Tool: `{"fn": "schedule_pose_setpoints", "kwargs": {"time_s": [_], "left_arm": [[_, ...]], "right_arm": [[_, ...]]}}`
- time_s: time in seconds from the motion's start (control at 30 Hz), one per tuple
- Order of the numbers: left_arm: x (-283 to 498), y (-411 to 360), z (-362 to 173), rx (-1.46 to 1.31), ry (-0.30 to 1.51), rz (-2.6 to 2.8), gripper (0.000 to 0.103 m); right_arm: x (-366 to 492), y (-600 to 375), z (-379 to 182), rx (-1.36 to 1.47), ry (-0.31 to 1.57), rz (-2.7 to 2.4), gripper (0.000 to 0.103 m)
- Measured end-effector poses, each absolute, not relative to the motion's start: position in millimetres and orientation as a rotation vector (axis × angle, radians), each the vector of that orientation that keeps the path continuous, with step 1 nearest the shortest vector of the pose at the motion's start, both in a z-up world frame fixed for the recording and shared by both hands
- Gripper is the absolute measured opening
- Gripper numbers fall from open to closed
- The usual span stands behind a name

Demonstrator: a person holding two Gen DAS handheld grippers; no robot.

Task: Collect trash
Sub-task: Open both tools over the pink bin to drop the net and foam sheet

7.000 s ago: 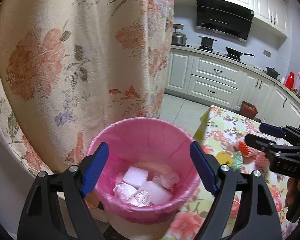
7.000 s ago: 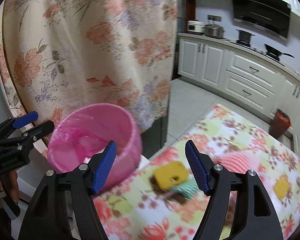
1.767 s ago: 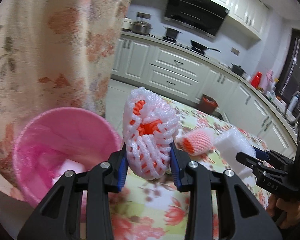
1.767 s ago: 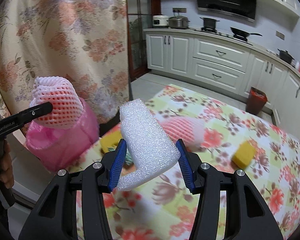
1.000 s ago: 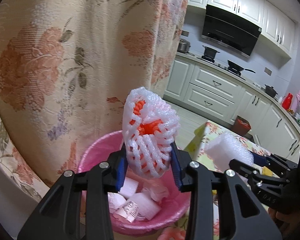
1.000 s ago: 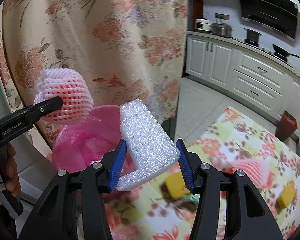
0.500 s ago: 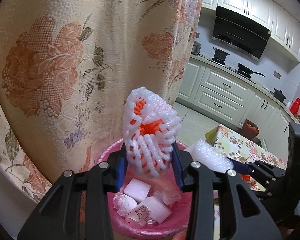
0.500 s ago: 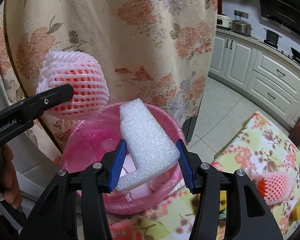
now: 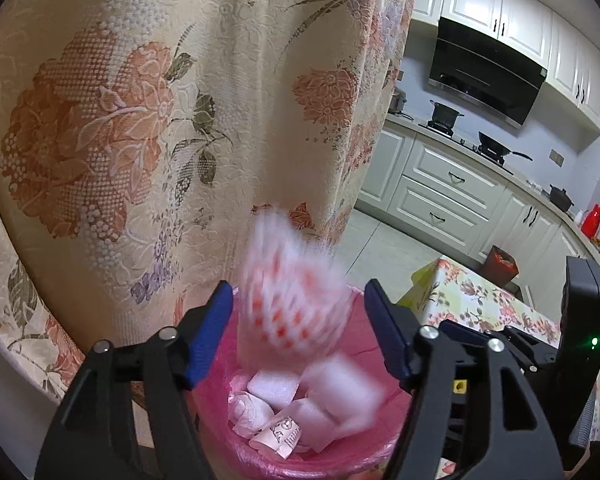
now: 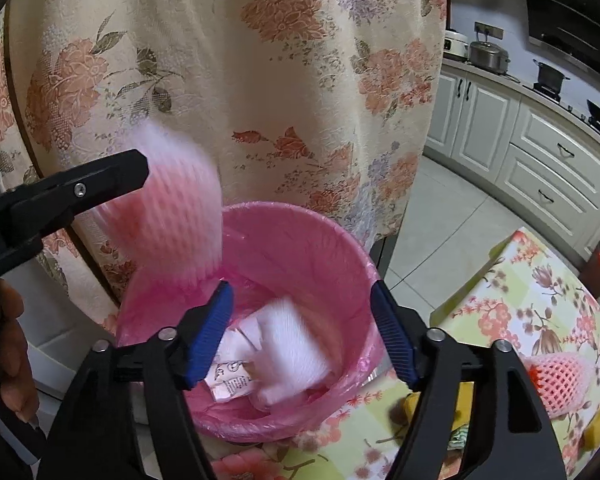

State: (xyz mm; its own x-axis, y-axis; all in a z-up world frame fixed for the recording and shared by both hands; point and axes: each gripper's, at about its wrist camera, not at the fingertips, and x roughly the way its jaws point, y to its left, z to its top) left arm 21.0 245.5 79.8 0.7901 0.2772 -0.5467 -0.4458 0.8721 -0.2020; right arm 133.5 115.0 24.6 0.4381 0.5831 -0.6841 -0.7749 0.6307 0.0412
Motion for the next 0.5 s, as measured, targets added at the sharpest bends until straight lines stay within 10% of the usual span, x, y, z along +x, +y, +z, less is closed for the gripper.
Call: {"fn": "schedule_pose_setpoints", "kwargs": {"time_s": [0.5], "left_arm": [[21,237,81,-0.328,0.530,0.390,0.069]], "right_arm": [[133,75,30,-0.260,0.706,0.798,0.070]]}}
